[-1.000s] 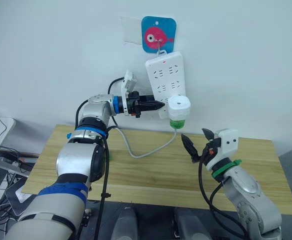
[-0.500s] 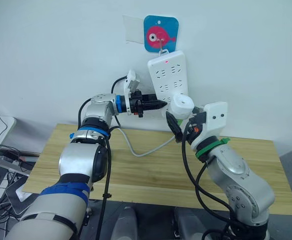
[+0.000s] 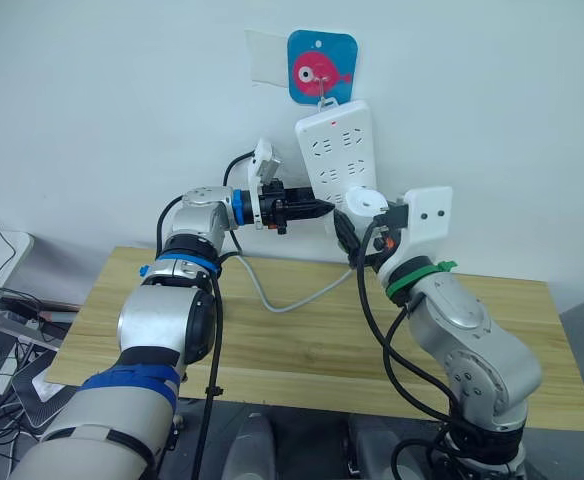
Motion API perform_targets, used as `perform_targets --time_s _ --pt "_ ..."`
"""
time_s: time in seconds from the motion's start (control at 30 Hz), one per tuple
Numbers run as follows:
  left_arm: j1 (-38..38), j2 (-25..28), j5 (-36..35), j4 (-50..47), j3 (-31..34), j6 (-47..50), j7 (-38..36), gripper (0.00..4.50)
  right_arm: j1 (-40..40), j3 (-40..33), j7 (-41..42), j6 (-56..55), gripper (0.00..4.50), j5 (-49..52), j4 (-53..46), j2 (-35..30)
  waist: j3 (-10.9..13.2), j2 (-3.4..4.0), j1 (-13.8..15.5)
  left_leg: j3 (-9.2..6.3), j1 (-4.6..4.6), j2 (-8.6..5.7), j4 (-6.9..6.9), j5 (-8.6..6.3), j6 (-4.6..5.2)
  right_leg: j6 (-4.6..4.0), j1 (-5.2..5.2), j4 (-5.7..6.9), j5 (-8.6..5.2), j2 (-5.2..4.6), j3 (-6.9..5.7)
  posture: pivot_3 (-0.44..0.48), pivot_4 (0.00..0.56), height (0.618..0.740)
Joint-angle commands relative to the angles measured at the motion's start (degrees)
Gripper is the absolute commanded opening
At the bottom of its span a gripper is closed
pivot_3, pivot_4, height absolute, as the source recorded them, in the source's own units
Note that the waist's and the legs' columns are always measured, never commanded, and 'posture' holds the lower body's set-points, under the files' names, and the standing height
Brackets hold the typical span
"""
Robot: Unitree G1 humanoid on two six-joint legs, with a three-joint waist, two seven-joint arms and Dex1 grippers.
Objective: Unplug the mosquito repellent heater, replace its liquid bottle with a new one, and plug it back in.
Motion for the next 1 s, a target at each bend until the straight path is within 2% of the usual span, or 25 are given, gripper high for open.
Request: perform_targets --time_s 0.03,0.23,0.33,0.4,0.43,0.63,1.0 --pt "-2.5 -0.6 0.1 -1.4 -0.5 -0.4 1.0 1.39 -1.3 0.9 0.4 -0.5 4.50 -1.2 -0.7 -0.9 0.0 0.00 0.0 -0.01 0.00 0.00 0.00 0.00 0.00 0.00 0.00 0.00 0.00 0.00 -0.01 -0.117 0.212 0.740" --pt "-2.1 -0.5 0.1 -1.8 -0.5 -0.6 0.8 1.39 -1.3 1.4 1.0 -1.5 4.50 -1.9 0.1 -1.4 0.0 0.00 -0.1 -0.03 -0.02 -0.01 0.00 0.02 -0.01 0.00 0.00 0.00 0.00 0.00 -0.03 -0.113 0.207 0.740" --pt "-1.9 -0.5 0.1 -1.9 -0.6 -0.7 0.7 1.39 -1.2 1.4 1.5 -1.9 3.88 -2.1 0.1 -1.4 0.0 0.00 -0.1 -0.04 -0.02 -0.01 -0.01 0.02 -0.01 0.00 0.00 0.00 0.00 -0.01 -0.04 -0.110 0.207 0.740" --pt "-1.8 -0.5 0.1 -1.9 -0.6 -0.8 0.6 1.39 -1.2 1.5 1.7 -2.1 3.17 -2.2 0.1 -1.3 0.0 0.00 -0.1 -0.04 -0.03 -0.01 -0.01 0.02 -0.01 0.00 0.00 0.00 0.00 0.00 -0.05 -0.110 0.202 0.740" --pt "-1.8 -0.5 0.1 -2.0 -0.7 -0.8 0.6 1.39 -1.1 1.5 1.9 -2.2 3.03 -2.2 0.1 -1.3 0.0 0.00 -0.1 -0.04 -0.03 -0.01 -0.01 0.02 -0.02 0.00 0.00 0.00 0.00 -0.01 -0.04 -0.110 0.202 0.740" --pt "-1.6 -0.7 0.6 -1.6 -0.9 -1.8 3.0 1.39 -0.7 2.2 3.2 -1.3 3.04 -2.9 -1.5 -2.7 0.0 -0.01 -0.1 -0.05 -0.03 -0.01 -0.01 0.03 -0.02 0.00 0.00 0.00 0.00 -0.01 -0.06 -0.112 0.197 0.740" --pt "-2.6 0.3 2.0 1.2 -0.7 -4.2 8.9 1.39 1.0 2.9 1.4 8.3 3.04 -3.7 -10.4 -4.9 0.0 -0.02 -0.6 -0.11 -0.04 -0.16 0.00 0.16 -0.07 0.11 0.02 0.06 0.02 -0.21 -0.12 -0.123 0.200 0.740"
